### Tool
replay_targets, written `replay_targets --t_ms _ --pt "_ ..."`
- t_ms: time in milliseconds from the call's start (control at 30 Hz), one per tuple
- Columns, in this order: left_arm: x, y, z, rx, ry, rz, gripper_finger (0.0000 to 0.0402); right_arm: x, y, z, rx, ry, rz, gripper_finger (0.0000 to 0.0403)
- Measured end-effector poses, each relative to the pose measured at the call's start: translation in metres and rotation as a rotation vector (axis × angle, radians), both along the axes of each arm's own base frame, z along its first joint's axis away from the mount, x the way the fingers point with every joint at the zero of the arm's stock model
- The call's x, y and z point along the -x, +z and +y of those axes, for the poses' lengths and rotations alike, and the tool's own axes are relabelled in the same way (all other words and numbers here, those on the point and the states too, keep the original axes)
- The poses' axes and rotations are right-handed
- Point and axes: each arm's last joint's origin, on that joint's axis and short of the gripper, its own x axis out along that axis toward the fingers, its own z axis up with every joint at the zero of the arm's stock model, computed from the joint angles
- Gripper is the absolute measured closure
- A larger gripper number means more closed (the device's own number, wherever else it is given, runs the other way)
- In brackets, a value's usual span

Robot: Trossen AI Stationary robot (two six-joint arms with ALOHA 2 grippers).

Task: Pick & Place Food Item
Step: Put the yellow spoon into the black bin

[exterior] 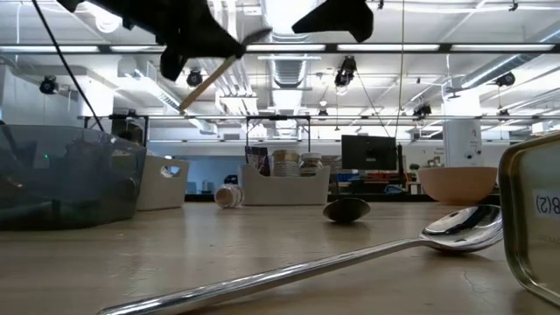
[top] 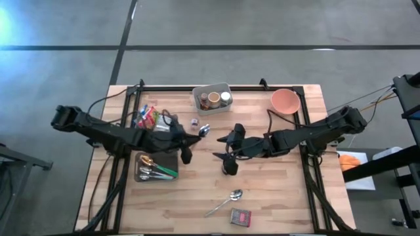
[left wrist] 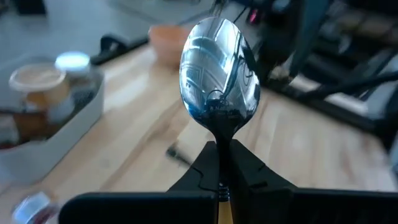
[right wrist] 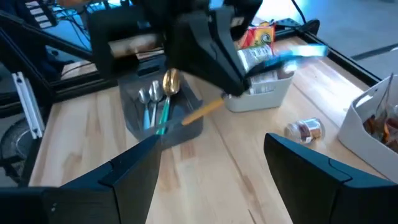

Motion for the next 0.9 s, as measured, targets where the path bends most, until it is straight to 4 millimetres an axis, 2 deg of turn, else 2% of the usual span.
replay_targets --t_ms 167,400,500,667,900 --pt "0.001 0.014 -0.006 -0.032 -0.081 -0.133 0.0401 -0.011 -0.006 0.001 0.033 -0.058 -0.049 0.0121" --pt "-0.001 0.031 -0.017 -0.107 -0.209 -0.285 0.0401 -0.024 -0.012 0.004 0.05 -0.044 -0.107 0.0121" --pt "-0.001 0.034 -0.018 -0.123 -0.221 -0.317 0.0401 -0.03 -0.013 0.006 0.081 -0.018 -0.143 0.0121" --pt "-0.001 0.04 -0.019 -0.16 -0.239 -0.367 0.0401 -0.034 -0.011 0.012 0.067 0.138 -0.194 0.0121" --pt "0.001 0.056 -0.023 -0.185 -0.36 -0.533 0.0401 -0.04 -0.011 0.013 0.13 0.157 -0.24 0.0121"
